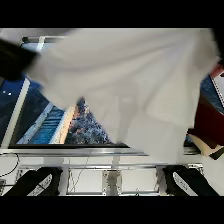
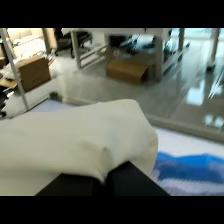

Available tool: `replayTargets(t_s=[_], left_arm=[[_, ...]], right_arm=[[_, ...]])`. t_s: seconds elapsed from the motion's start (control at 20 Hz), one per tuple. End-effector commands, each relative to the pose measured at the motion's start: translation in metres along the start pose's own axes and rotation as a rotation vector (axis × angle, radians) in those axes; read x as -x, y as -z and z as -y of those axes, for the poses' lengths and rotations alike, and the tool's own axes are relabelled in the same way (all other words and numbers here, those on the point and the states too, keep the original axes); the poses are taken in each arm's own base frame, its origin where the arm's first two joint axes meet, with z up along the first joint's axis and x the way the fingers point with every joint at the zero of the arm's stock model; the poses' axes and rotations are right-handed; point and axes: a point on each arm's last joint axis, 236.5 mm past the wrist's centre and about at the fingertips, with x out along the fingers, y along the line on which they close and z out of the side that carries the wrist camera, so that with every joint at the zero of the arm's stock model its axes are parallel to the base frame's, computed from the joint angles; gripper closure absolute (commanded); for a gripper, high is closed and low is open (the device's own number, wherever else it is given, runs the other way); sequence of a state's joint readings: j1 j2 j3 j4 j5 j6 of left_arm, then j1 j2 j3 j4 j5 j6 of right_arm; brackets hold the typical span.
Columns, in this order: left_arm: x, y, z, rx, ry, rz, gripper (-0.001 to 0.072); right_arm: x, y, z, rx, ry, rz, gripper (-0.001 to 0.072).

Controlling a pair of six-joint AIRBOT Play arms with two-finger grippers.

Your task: Fold the shirts.

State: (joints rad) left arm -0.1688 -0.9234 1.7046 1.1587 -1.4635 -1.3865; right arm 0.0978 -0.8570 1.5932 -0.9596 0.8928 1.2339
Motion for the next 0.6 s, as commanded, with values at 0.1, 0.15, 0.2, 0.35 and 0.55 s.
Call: replayTargets(t_s=[0.1,0.15,0.2,0.35,0.55], left_arm=[[-0.113,0.184,-0.043,0.230,-0.025,-0.479,0.0702],[-0.128,0.213,-0.048,0.261,-0.031,-0.519,0.0702],[-0.141,0.240,-0.051,0.298,-0.040,-0.550,0.0702],[-0.159,0.301,-0.054,0.403,-0.073,-0.621,0.0702],[-0.176,0.303,-0.078,0.422,-0.166,-0.527,0.0618]], right_arm=[[-0.173,0.146,0.035,-0.276,-0.101,-0.275,0.0678],[-0.206,0.188,0.031,-0.317,-0.109,-0.332,0.0678],[-0.231,0.228,0.024,-0.345,-0.116,-0.383,0.0679],[-0.288,0.335,-0.004,-0.389,-0.106,-0.489,0.0678],[-0.324,0.360,-0.010,-0.415,-0.019,-0.374,0.0290]])
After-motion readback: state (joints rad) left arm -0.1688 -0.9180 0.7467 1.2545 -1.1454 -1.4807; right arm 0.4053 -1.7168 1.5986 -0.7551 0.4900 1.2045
